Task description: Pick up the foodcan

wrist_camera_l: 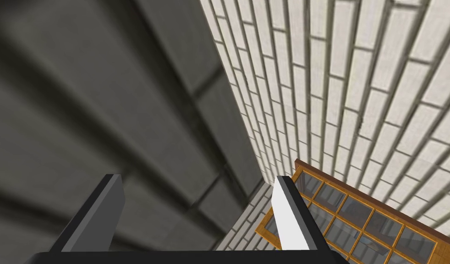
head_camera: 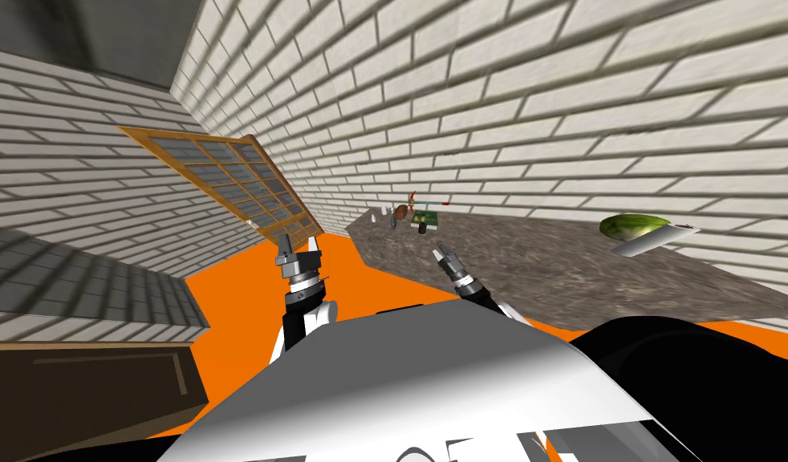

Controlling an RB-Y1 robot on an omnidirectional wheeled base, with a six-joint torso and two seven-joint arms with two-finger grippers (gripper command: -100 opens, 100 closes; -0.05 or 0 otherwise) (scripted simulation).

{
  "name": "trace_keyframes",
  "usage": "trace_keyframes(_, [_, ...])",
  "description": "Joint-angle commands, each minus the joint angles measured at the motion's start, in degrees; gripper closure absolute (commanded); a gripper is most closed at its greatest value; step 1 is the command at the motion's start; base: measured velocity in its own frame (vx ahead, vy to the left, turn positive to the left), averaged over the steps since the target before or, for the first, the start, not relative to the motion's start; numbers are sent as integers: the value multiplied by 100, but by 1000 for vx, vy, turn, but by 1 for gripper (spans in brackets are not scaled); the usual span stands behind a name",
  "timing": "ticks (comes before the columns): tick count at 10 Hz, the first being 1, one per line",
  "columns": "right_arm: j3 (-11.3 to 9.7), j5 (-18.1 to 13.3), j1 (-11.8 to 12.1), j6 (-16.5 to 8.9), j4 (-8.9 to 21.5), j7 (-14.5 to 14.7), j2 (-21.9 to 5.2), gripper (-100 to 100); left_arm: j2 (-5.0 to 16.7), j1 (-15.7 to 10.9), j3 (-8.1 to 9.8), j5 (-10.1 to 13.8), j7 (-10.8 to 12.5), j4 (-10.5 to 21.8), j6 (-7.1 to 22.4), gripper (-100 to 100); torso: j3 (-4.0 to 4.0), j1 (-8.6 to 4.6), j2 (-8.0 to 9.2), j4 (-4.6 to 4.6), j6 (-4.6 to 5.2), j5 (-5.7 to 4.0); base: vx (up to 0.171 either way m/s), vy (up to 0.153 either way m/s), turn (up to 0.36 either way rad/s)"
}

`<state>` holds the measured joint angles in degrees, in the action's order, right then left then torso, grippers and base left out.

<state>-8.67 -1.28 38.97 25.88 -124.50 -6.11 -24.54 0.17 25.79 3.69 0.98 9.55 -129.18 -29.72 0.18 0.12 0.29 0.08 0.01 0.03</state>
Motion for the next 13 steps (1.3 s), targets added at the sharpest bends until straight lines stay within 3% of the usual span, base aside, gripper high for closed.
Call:
trace_keyframes(1, [-166, -14, 69, 43, 210, 59, -286, -100, 0, 0, 0, 0, 0, 0, 0, 0, 0, 0, 0, 0, 0, 0, -64, 35, 52])
trace_keyframes(6, [-414, -25, 248, 152, 553, 135, -1010, -100, 0, 0, 0, 0, 0, 0, 0, 0, -7, -5, -11, -3, -1, -2, -47, 28, 51])
trace_keyframes(13, [-957, -116, 567, 382, 1310, 354, -2287, -100, 0, 1, 1, 0, 0, 0, 0, 0, -14, -10, -24, -5, 0, -2, -21, 28, 62])
